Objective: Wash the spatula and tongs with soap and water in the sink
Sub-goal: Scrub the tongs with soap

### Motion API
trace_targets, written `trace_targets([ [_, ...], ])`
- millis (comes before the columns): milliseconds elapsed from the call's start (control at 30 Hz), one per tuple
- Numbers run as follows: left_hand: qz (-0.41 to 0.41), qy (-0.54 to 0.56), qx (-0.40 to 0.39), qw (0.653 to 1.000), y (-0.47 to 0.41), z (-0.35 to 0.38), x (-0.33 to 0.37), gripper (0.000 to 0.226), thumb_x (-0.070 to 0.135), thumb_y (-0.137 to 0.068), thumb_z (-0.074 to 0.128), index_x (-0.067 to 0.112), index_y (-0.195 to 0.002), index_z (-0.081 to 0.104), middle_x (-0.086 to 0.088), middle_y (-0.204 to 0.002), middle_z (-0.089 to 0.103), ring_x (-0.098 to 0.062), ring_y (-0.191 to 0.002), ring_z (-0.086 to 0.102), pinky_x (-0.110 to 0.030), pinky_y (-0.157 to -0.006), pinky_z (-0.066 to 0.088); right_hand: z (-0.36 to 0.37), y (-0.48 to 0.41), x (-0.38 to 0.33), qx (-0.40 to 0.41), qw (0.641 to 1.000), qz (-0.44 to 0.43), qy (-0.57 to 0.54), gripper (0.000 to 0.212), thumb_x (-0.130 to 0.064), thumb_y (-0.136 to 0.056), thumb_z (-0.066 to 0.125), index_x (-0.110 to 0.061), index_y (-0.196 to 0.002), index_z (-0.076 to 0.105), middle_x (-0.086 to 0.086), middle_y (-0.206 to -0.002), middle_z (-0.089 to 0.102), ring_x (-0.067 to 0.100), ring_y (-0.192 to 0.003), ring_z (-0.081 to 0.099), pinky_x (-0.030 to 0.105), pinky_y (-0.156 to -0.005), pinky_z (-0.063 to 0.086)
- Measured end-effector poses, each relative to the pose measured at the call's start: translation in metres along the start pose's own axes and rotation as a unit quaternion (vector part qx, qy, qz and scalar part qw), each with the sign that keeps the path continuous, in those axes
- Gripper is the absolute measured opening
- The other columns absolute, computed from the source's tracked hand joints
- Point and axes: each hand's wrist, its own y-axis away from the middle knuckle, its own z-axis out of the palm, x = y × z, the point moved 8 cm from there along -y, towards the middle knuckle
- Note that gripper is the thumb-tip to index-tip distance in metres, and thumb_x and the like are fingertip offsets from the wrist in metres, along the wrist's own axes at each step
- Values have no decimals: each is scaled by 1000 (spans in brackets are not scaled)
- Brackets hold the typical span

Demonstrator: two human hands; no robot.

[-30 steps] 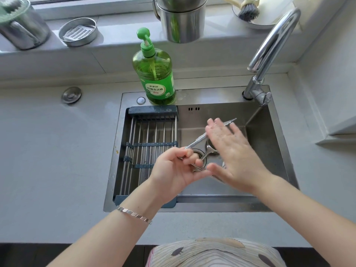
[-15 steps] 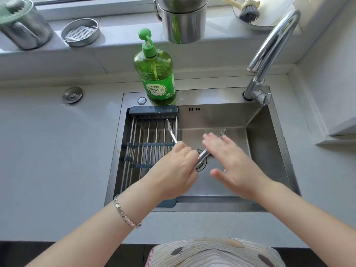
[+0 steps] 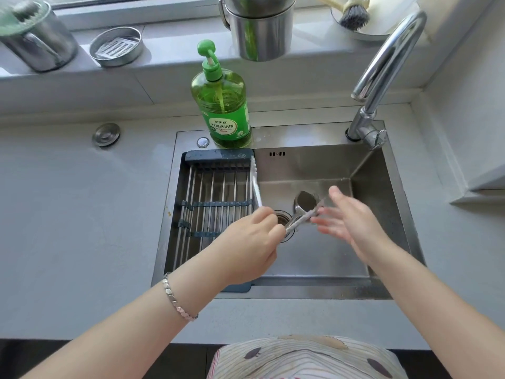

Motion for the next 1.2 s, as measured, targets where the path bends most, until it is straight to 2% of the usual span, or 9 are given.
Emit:
trace_targets([
  [167, 64, -75, 7, 995, 0, 9, 4, 19, 16, -77, 49, 9, -81, 67, -11, -110, 68, -32, -127, 49, -37, -110, 32, 2, -4, 18, 16, 996, 86, -26, 24, 1, -92, 46, 13, -110, 57, 24, -92, 67, 14, -54, 67, 18, -49, 55],
  [300, 27, -74, 50, 996, 7, 8, -6, 30, 23, -84, 41, 12, -99, 65, -17, -137, 51, -35, -137, 30, -38, -119, 7, -4, -1, 27, 72, 987, 115, -80, 15, 8, -88, 44, 11, -94, 57, 21, -84, 64, 22, -59, 66, 20, -45, 55],
  [400, -101, 16, 40, 994, 13, 15, -20, 70, 43, -83, 51, 16, -142, 27, -9, -152, 20, -26, -142, 11, -37, -117, 3, -14, 4, 24, 149, 983, 77, -73, 18, 7, -87, 45, 0, -73, 54, 18, -83, 60, 20, -63, 60, 17, -45, 55],
  [467, -256, 245, -21, 935, 16, 27, -29, 95, 46, -82, 62, 27, -148, -4, 6, -155, -1, -10, -142, 8, -24, -113, 10, -15, 6, 21, 171, 983, 46, -56, 19, 6, -85, 49, -1, -69, 56, 13, -75, 60, 16, -56, 60, 14, -42, 51],
  [600, -407, 514, -87, 750, 12, 52, -23, 63, 26, -83, 69, 17, -137, 36, -4, -120, 62, -11, -93, 66, -30, -83, 54, 1, 13, 14, 137, 989, 20, -59, 14, 6, -85, 49, 7, -84, 63, 10, -70, 64, 8, -48, 62, 14, -45, 52],
  [733, -415, 510, -77, 750, 12, 44, -31, 12, 15, -88, 63, 12, -99, 68, 3, -67, 65, -8, -45, 47, -18, -44, 43, -1, 18, 2, 105, 993, -47, 12, 26, 1, -90, 48, 3, -114, 57, 8, -98, 61, 22, -83, 65, 18, -69, 55],
  [800, -419, 494, -63, 759, 14, 38, -37, 10, 16, -88, 63, 12, -91, 71, 1, -65, 64, -9, -44, 42, -16, -44, 38, -8, 24, -14, 110, 959, -159, 207, 46, -15, -94, 49, -9, -139, 39, -2, -127, 47, 17, -117, 52, 21, -99, 38],
  [967, -401, 444, -37, 800, 10, 26, -42, 16, 18, -87, 64, 4, -87, 71, -12, -67, 63, -8, -43, 42, -18, -46, 37, 36, 53, -6, -55, 695, -402, 593, 66, -48, -98, 17, -1, -131, 51, 12, -139, 49, 21, -133, 40, 30, -111, 17],
  [1200, -421, 498, -13, 758, 12, 24, -41, 19, 11, -88, 60, -6, -89, 68, -15, -70, 57, -10, -42, 39, -17, -41, 37, 22, 42, -15, -46, 699, -371, 610, 71, -51, -97, 14, -1, -131, 51, 13, -139, 48, 19, -135, 34, 25, -112, 11],
])
